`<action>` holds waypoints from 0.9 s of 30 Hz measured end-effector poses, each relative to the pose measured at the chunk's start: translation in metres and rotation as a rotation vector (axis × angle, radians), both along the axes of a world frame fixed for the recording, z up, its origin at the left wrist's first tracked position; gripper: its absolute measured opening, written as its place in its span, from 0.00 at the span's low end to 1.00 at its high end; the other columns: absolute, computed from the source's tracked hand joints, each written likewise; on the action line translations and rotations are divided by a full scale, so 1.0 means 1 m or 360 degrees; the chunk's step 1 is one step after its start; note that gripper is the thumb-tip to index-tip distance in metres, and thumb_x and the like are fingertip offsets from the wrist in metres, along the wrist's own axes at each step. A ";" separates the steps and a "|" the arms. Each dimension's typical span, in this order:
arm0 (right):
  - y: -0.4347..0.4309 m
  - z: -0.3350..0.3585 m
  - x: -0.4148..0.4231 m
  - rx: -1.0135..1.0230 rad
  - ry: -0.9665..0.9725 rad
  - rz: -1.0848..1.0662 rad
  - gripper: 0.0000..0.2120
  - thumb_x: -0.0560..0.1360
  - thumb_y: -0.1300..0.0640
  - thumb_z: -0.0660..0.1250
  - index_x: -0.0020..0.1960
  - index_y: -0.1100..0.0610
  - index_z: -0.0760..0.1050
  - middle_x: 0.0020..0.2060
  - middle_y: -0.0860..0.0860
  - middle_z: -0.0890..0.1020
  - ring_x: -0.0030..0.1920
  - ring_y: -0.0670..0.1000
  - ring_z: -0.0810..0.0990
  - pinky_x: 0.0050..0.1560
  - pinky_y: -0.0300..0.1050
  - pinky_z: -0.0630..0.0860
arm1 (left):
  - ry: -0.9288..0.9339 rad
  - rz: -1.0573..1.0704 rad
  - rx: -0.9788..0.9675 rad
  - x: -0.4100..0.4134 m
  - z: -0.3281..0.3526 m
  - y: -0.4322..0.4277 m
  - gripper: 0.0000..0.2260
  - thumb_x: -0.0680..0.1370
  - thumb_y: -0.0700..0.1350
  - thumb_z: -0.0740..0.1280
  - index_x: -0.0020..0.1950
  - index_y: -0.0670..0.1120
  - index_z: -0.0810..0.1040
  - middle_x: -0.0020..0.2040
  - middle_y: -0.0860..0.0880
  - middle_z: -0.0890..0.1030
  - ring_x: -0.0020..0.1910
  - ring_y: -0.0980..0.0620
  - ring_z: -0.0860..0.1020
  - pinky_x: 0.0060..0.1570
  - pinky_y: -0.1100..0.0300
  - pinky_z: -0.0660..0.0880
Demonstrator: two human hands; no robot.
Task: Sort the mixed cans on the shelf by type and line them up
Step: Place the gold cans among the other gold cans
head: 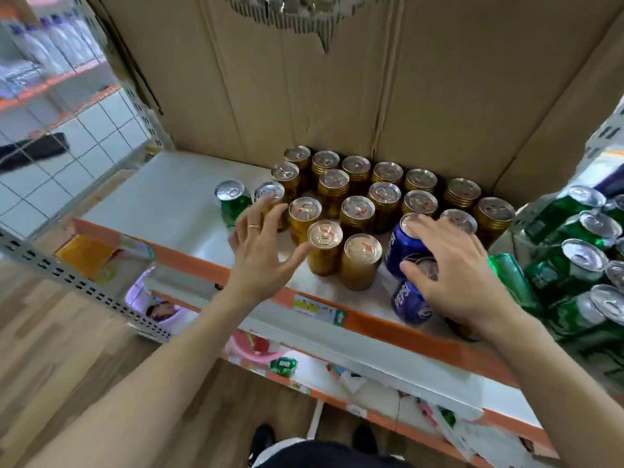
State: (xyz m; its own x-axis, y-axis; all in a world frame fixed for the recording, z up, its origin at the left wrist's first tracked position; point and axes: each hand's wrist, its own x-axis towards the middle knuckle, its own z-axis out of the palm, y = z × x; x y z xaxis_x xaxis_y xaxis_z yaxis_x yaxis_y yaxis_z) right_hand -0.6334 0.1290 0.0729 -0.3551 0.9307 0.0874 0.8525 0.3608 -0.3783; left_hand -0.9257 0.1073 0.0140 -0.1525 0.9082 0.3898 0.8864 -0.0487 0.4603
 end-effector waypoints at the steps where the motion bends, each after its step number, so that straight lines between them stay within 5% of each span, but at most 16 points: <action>1: -0.006 0.000 -0.001 0.0007 0.0101 -0.0098 0.33 0.74 0.43 0.65 0.75 0.51 0.64 0.73 0.53 0.70 0.74 0.56 0.64 0.73 0.62 0.59 | -0.0104 0.0078 0.0054 -0.018 0.000 0.000 0.33 0.72 0.63 0.65 0.73 0.50 0.66 0.75 0.49 0.60 0.74 0.46 0.57 0.69 0.54 0.53; 5: -0.025 -0.001 -0.004 0.0170 0.0246 -0.0410 0.30 0.72 0.46 0.65 0.71 0.56 0.69 0.65 0.58 0.76 0.67 0.61 0.70 0.69 0.62 0.65 | -0.0439 0.0257 0.0074 -0.081 -0.001 0.011 0.34 0.70 0.56 0.69 0.71 0.43 0.64 0.71 0.43 0.62 0.71 0.43 0.61 0.73 0.51 0.57; 10: -0.037 -0.005 -0.011 0.0203 0.0099 -0.0606 0.28 0.72 0.45 0.64 0.68 0.58 0.71 0.61 0.58 0.78 0.63 0.62 0.72 0.63 0.60 0.68 | -0.0839 0.0201 -0.0213 -0.117 -0.010 0.033 0.40 0.70 0.55 0.76 0.74 0.48 0.59 0.71 0.47 0.65 0.69 0.46 0.67 0.68 0.43 0.69; 15: -0.048 -0.016 -0.023 0.0204 0.0013 -0.0621 0.30 0.70 0.57 0.76 0.69 0.62 0.70 0.62 0.61 0.77 0.65 0.61 0.68 0.65 0.55 0.66 | -0.0949 0.0067 -0.0293 -0.122 -0.021 0.044 0.39 0.70 0.52 0.79 0.74 0.50 0.60 0.69 0.49 0.71 0.65 0.50 0.72 0.67 0.46 0.72; 21: -0.046 -0.020 -0.032 0.0130 -0.0320 -0.0665 0.36 0.70 0.53 0.75 0.74 0.59 0.65 0.68 0.57 0.71 0.67 0.58 0.59 0.67 0.59 0.62 | -0.0993 0.0027 -0.0189 -0.126 -0.014 0.043 0.34 0.70 0.47 0.79 0.71 0.47 0.67 0.59 0.51 0.75 0.60 0.48 0.76 0.60 0.50 0.76; 27: -0.047 -0.015 -0.031 -0.0066 -0.0245 -0.0695 0.45 0.68 0.60 0.76 0.78 0.59 0.56 0.73 0.57 0.64 0.68 0.62 0.60 0.69 0.56 0.60 | -0.1238 -0.0220 -0.0104 -0.117 0.007 0.019 0.30 0.70 0.49 0.78 0.69 0.46 0.71 0.57 0.48 0.80 0.56 0.48 0.79 0.54 0.50 0.79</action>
